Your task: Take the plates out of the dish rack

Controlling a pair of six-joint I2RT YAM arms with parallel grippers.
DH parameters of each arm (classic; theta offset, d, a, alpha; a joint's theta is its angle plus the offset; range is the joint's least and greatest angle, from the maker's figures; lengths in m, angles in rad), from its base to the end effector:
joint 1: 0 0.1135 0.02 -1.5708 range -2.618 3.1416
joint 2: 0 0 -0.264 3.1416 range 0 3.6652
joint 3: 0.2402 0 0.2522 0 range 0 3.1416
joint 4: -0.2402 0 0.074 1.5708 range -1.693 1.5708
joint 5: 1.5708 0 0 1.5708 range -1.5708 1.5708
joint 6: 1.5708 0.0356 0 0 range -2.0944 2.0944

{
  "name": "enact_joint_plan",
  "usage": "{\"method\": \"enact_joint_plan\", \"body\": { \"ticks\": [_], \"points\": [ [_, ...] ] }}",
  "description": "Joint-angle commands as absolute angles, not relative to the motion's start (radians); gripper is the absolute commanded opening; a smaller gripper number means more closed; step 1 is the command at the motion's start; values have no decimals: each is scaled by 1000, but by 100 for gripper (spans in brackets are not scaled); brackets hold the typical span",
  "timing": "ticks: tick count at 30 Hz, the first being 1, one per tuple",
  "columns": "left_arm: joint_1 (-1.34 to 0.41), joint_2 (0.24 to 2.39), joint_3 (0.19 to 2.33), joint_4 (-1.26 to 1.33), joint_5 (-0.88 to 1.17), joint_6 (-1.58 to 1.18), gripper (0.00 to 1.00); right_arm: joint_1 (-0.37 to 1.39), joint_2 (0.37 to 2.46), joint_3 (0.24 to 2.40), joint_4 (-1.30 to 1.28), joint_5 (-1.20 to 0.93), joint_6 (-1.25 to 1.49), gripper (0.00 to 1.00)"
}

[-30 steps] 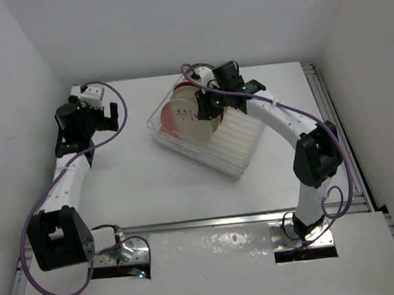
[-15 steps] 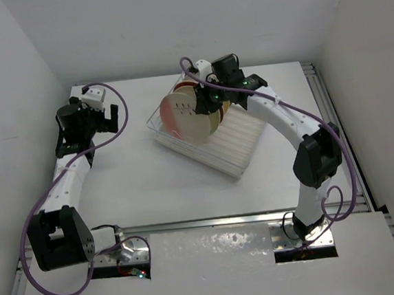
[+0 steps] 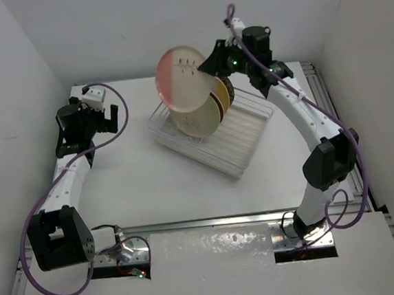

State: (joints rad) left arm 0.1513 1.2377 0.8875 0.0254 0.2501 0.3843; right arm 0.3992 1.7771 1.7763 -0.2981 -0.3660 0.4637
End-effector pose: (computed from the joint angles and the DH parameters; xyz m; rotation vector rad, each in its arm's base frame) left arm 0.2852 0.0346 0.3007 0.3871 1.8471 0.1295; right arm 0.3835 0.1756 0.4001 -0.2023 1.9467 0.9247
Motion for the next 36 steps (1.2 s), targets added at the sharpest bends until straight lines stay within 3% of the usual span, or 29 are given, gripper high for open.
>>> {"method": "enact_joint_plan", "body": {
  "ticks": [1,9,15,21,36],
  "points": [
    [144,1218,877,69,256,380,100,278,1733,1835,92,-367,786,0],
    [144,1200,862,31,245,365,100,17,1786,1734,380,-201,1170,0],
    [146,1170,833,17,238,359,100,-97,1809,1709,327,-16,1094,0],
    [144,1155,825,-32,219,356,100,-176,1816,1496,411,107,1149,0],
    [144,1124,851,-104,175,388,100,-244,2058,1398,454,58,1278,0]
  ]
}}
